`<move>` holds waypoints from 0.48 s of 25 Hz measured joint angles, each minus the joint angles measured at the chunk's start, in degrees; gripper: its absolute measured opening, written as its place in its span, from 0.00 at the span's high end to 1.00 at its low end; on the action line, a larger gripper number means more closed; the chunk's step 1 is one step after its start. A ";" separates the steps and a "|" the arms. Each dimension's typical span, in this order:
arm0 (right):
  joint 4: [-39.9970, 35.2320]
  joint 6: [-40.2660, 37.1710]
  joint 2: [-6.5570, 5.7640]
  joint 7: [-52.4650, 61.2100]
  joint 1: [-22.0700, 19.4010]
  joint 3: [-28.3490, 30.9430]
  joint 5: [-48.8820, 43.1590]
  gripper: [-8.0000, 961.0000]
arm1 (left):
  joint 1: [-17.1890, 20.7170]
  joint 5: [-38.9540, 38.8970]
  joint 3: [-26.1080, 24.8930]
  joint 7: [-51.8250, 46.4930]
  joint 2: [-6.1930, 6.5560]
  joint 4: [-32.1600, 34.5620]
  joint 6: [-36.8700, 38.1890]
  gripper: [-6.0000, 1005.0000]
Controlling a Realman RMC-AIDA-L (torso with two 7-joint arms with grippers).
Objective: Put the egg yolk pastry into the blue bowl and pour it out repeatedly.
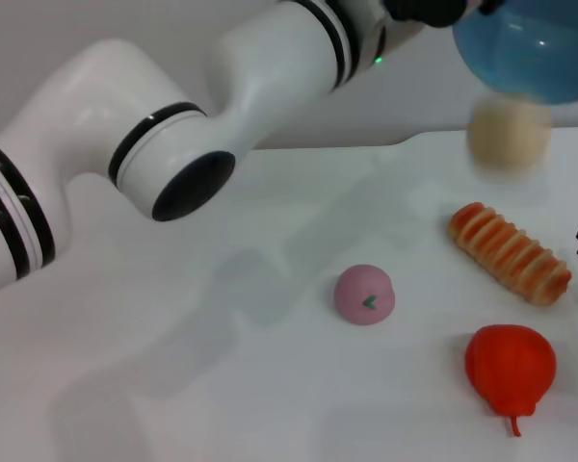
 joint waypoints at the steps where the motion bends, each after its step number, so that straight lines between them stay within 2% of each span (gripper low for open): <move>1: 0.03 0.00 0.00 0.00 0.04 0.00 0.00 0.24 | -0.07 -0.39 0.68 -0.03 0.00 -0.29 -0.08 0.99; 6: 0.32 0.03 0.00 0.00 0.10 0.00 0.00 0.24 | -0.60 -1.05 4.45 -0.05 -0.01 -1.08 -0.21 0.99; 12: 0.34 -0.04 0.05 0.00 -0.12 0.08 0.01 0.24 | -0.88 -3.63 3.80 -0.08 -0.01 -1.81 -3.29 0.99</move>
